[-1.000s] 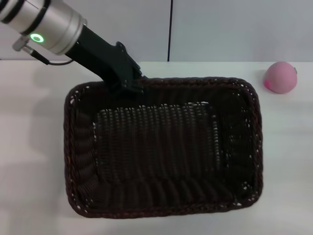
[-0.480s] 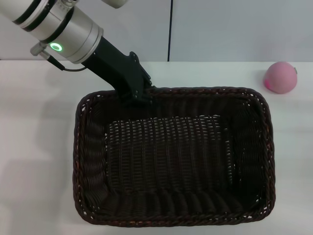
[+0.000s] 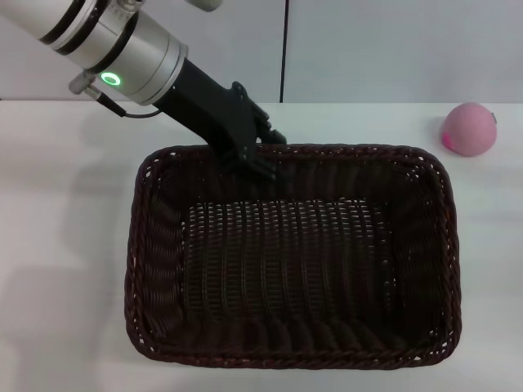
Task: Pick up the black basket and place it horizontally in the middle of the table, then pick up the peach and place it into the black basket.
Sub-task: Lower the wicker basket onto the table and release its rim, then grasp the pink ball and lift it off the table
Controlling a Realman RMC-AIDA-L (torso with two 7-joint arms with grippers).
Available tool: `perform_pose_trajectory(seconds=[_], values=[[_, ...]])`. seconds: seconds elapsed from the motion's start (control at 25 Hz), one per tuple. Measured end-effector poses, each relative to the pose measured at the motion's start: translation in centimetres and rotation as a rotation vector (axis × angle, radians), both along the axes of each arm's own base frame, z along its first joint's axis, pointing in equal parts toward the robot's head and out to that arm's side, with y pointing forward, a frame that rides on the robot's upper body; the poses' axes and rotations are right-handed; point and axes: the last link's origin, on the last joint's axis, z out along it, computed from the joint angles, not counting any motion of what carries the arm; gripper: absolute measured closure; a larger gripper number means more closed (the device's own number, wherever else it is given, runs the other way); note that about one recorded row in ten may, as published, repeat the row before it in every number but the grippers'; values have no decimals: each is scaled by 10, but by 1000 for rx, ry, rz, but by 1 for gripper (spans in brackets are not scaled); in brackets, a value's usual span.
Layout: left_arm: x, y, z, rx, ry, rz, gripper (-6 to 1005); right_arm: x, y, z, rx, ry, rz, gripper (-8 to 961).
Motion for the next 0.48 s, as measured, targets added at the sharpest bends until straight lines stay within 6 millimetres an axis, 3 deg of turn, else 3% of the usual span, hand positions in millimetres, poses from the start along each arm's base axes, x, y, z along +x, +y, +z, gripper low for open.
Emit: perform_pose_trajectory(seconds=[0.08, 0.36, 0.48], values=[[2, 1, 0, 12, -33, -5, 572, 0, 0, 0, 0, 0, 1, 465], [1, 3, 5, 68, -179, -2, 395, -1, 1, 0, -1, 0, 2, 466], [-4, 5, 10, 126, -285, 31, 396, -1, 1, 0, -1, 0, 2, 466]])
